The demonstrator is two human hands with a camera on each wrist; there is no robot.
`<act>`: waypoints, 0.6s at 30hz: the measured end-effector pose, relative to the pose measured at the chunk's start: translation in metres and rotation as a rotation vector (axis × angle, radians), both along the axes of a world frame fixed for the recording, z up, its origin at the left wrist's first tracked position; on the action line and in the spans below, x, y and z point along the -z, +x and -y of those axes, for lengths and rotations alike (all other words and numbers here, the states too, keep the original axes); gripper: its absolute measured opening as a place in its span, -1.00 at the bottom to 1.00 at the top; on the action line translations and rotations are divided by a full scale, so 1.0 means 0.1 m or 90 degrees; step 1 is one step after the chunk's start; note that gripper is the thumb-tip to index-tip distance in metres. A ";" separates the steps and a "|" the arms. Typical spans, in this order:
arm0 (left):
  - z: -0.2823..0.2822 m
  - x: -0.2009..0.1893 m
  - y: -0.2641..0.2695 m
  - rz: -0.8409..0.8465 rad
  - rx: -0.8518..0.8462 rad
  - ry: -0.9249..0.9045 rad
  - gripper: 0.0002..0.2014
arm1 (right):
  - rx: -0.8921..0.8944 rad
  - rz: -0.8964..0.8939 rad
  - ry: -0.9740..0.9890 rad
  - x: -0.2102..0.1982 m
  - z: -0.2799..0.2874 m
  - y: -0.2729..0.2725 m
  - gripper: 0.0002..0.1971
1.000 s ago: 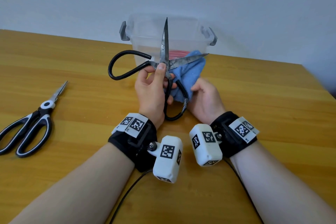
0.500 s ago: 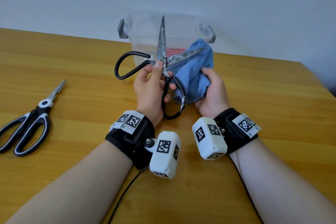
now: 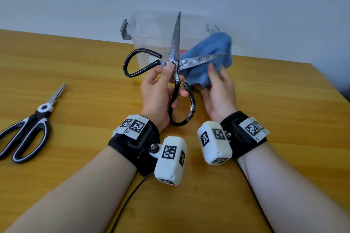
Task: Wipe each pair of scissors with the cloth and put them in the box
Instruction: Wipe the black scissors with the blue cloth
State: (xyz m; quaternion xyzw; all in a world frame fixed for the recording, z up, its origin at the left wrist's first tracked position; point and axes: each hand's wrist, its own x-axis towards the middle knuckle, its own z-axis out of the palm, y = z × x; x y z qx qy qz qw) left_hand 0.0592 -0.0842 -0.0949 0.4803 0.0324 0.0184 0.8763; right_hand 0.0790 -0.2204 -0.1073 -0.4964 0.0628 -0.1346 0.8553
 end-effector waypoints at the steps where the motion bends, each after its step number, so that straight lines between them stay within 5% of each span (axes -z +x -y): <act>1: 0.01 0.00 0.00 0.006 0.009 0.002 -0.81 | -0.047 -0.008 -0.052 0.03 -0.04 -0.01 -0.78; 4: 0.04 0.01 0.00 0.012 0.009 0.018 -0.82 | -0.109 -0.020 -0.127 0.03 -0.07 -0.05 -0.68; 9: 0.01 0.03 0.06 -0.047 -0.082 -0.024 -0.79 | -0.150 -0.075 0.069 -0.05 0.00 -0.09 -0.41; 12: 0.00 0.04 0.08 -0.042 -0.092 -0.028 -0.79 | -0.241 -0.087 0.159 -0.08 0.06 -0.13 -0.54; 18: 0.02 0.05 0.07 -0.001 -0.075 0.005 -0.79 | -0.310 -0.072 -0.030 -0.15 -0.11 -0.18 -0.67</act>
